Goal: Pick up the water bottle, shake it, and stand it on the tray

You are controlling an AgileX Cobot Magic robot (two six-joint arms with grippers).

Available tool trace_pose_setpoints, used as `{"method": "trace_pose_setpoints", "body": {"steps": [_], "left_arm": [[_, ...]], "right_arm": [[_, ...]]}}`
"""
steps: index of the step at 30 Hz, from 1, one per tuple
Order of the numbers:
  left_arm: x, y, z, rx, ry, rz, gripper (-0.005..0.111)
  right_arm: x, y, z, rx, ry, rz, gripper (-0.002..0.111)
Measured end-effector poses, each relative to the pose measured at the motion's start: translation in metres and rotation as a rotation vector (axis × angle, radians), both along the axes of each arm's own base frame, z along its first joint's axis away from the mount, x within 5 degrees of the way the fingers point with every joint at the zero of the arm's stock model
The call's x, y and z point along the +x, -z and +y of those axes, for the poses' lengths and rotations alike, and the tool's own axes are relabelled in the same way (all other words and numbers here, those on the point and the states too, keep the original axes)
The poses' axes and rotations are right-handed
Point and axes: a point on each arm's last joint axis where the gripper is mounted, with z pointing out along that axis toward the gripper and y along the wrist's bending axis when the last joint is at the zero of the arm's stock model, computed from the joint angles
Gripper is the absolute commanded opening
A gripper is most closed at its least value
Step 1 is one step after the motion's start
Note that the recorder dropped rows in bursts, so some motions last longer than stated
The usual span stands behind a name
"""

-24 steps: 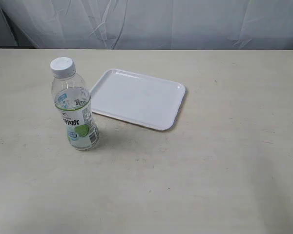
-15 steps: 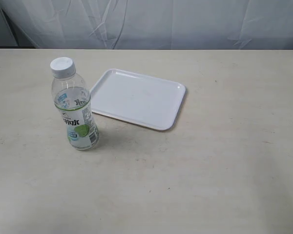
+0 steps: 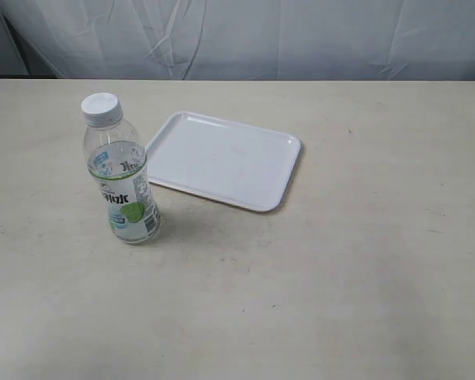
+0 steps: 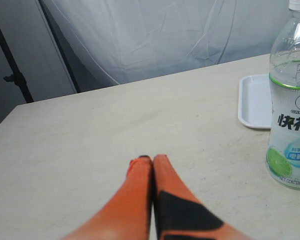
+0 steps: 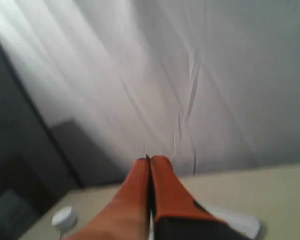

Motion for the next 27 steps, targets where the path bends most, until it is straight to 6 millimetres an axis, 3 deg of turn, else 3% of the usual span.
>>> {"method": "trace_pose_setpoints", "body": {"steps": [3, 8, 12, 16, 21, 27], "left_arm": [[0.000, 0.000, 0.000, 0.000, 0.000, 0.000, 0.000], [0.000, 0.000, 0.000, 0.000, 0.000, 0.000, 0.000], [0.000, 0.000, 0.000, 0.000, 0.000, 0.000, 0.000], [0.000, 0.000, 0.000, 0.000, 0.000, 0.000, 0.000], [0.000, 0.000, 0.000, 0.000, 0.000, 0.000, 0.000], [0.000, 0.000, 0.000, 0.000, 0.000, 0.000, 0.000]], "right_arm": [[0.041, 0.004, 0.016, -0.088, -0.176, 0.201, -0.001], [0.115, 0.041, 0.036, -0.153, -0.374, 0.493, -0.001], [0.146, 0.072, 0.066, -0.254, -0.423, 0.579, -0.001], [0.156, 0.097, 0.100, -0.423, -0.309, 0.567, -0.001], [0.142, 0.116, 0.141, -0.599, -0.248, 0.500, -0.001], [0.113, 0.120, 0.183, -0.667, -0.492, 0.437, -0.001]]}}
